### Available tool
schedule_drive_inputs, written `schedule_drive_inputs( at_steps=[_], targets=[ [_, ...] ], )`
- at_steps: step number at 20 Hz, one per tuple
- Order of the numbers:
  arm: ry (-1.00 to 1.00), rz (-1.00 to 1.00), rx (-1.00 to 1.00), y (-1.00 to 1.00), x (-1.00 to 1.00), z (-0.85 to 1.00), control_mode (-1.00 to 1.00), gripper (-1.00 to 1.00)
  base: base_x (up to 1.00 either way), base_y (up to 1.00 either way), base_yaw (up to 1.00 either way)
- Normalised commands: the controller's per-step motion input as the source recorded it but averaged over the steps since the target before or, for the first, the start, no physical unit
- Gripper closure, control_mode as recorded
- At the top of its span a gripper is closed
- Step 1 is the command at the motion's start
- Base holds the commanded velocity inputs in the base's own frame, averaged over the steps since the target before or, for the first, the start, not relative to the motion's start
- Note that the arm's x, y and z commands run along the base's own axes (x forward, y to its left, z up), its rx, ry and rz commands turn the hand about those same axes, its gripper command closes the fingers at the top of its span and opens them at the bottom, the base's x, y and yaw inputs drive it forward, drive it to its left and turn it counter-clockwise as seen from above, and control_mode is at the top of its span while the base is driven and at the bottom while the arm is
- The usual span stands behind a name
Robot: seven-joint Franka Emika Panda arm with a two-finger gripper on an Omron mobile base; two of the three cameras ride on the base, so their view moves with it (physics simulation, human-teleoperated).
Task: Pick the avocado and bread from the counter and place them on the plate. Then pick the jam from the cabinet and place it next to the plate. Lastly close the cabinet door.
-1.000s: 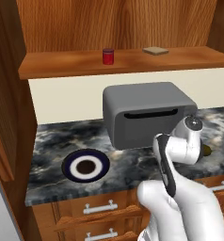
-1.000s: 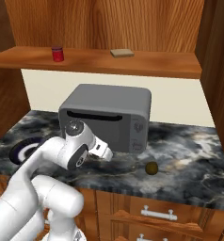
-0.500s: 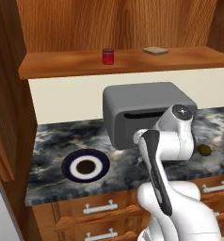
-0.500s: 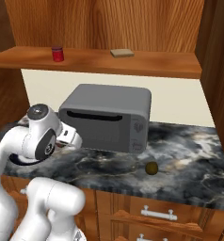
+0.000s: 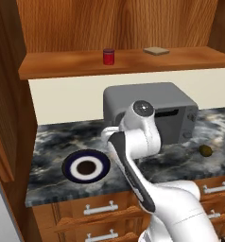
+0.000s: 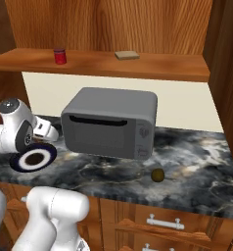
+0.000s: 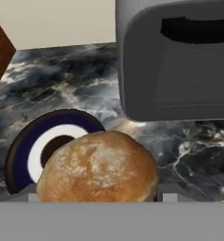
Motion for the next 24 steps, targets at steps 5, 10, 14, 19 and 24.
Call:
schedule_drive_inputs(
  at_steps=[5, 10, 14, 19, 24],
  targets=[
    [0.08, 0.02, 0.01, 0.97, 0.47, -0.39, -1.00, 1.00, 0.00, 0.00, 0.00],
    [0.00, 0.01, 0.02, 0.55, 0.17, -0.75, -1.00, 1.00, 0.00, 0.00, 0.00],
    [0.00, 0.00, 0.00, 0.35, 0.24, -0.70, -1.00, 1.00, 0.00, 0.00, 0.00],
    [0.00, 0.00, 0.00, 0.17, 0.41, -0.56, -1.00, 1.00, 0.00, 0.00, 0.00],
    [0.00, 0.00, 0.00, 0.10, 0.32, -0.35, -1.00, -1.00, 0.00, 0.00, 0.00]
  ],
)
